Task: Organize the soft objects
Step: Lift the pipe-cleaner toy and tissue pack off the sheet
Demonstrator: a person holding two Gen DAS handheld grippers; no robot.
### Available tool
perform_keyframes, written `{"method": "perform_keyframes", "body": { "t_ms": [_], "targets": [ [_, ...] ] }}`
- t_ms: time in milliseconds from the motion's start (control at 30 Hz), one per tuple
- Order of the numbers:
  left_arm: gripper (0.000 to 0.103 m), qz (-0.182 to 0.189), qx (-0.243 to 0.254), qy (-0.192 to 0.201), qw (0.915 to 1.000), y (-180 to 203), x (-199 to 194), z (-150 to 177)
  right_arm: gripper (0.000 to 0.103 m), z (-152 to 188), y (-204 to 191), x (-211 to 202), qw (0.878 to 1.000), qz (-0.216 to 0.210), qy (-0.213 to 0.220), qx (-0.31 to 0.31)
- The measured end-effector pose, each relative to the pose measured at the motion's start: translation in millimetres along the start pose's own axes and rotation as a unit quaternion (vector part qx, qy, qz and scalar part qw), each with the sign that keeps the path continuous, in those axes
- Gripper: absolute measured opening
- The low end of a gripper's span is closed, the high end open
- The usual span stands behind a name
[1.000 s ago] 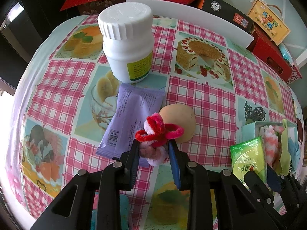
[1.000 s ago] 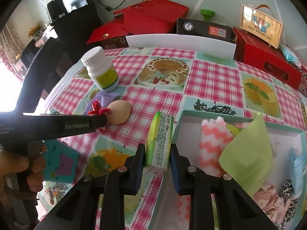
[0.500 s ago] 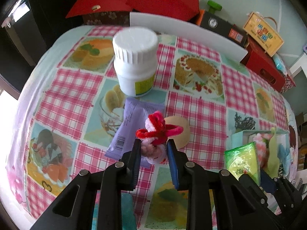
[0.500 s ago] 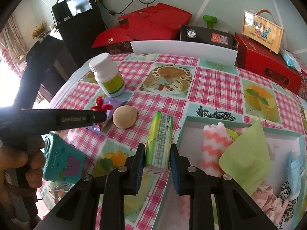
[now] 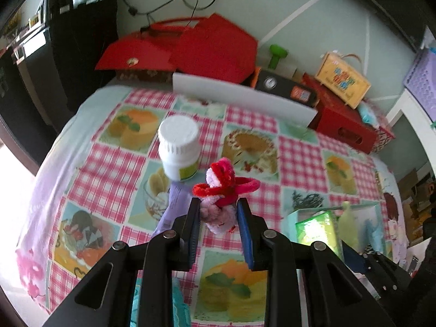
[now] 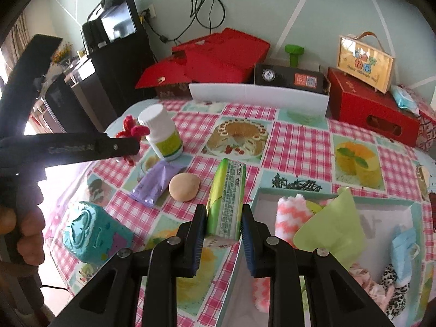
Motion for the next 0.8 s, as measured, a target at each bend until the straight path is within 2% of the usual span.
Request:
{"method": "perform_keyframes", "body": {
  "t_ms": [167,400,633,800],
  "targets": [
    [0.028,0.017,0.016,0.019,0.9995,15,-17,1,0.027,-2,13,-17,1.000,0.015,0.021,0.011],
    [0.028,0.037,0.041,0.028,0.9981,40,-26,6,0.027,4,63,-42,0.995,0.064,0.039,0.062],
    [0.028,0.048,0.085,0.010,0.9952,75,-18,22,0.027,22,119,-66,0.984,0.115,0.048,0.124],
    [0.028,0.060,0.125,-0.018,0.9902,105,-4,41,0.027,38,151,-78,0.975,0.146,0.043,0.165]
  ]
}}
Point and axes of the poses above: each gripper's, at about its wrist camera, not at the fingertips, and x roughly the way its jaws point, y to its right, z to its underside, the point moved 3 cm from there along x, roughly the way its jaws point, and after that the axes turned 9 degrees about -x, right-handed, at the moved point
